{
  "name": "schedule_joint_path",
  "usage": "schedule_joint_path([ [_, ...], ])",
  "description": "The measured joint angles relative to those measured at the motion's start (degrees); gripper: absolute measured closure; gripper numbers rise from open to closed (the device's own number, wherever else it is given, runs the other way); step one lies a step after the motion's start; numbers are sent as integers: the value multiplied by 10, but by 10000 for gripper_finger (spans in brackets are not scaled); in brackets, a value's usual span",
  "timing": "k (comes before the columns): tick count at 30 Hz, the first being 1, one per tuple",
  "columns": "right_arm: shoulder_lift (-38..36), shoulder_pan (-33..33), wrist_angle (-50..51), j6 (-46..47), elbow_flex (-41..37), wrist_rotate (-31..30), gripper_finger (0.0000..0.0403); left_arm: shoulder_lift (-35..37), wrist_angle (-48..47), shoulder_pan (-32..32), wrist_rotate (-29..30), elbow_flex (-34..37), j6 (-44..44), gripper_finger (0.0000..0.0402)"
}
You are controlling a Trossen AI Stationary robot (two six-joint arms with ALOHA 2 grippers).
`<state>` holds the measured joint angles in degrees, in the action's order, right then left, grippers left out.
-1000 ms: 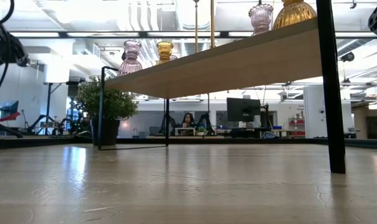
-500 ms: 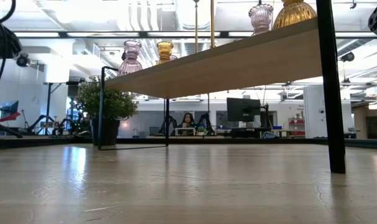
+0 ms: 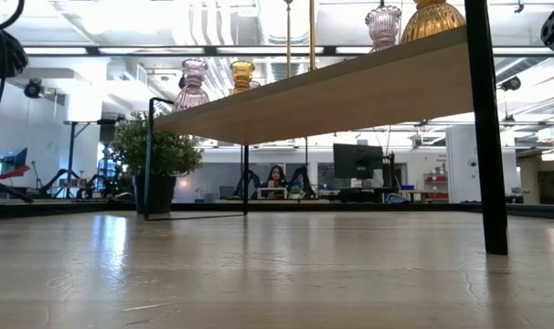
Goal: Pick & Place candle stick holders
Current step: Put the gold candle holder on the shelf
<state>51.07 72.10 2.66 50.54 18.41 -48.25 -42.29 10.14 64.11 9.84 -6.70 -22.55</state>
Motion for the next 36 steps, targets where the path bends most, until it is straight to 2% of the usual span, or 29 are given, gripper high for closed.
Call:
schedule_joint_path([
  [13,0,0,0,0,0,0,394,-73,-3,-10,-6,-32,21,265],
  [22,0,0,0,0,0,0,394,-87,-1,-10,-15,-63,73,305],
  [28,0,0,0,0,0,0,394,-91,-1,-14,-10,-63,85,380],
  [36,0,0,0,0,0,1,394,-91,-1,-26,41,-72,36,383],
])
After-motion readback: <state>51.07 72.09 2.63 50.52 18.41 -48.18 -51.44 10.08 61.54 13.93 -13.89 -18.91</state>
